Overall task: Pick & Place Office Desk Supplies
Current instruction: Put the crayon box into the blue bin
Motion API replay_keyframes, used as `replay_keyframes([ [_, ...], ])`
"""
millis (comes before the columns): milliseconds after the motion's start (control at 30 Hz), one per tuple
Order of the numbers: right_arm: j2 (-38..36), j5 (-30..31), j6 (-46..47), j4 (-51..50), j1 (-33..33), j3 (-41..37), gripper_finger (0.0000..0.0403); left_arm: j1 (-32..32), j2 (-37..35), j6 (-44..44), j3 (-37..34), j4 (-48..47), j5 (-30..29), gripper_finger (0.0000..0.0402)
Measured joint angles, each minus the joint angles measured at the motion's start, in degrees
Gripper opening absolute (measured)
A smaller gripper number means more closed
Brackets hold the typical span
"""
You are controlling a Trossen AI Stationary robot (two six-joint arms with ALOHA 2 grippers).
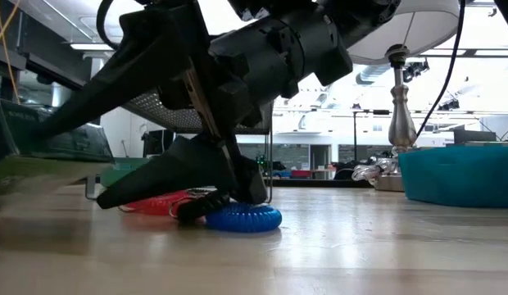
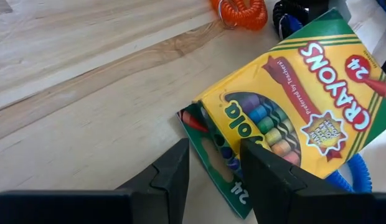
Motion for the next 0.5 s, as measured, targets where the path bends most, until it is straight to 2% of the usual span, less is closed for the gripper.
replay_keyframes([
  [500, 0.02, -0.53, 3.16, 3.04, -0.24, -0.04, 0.021, -0.02, -0.04, 0.07, 0.0, 0.13, 0.2, 0.0132],
])
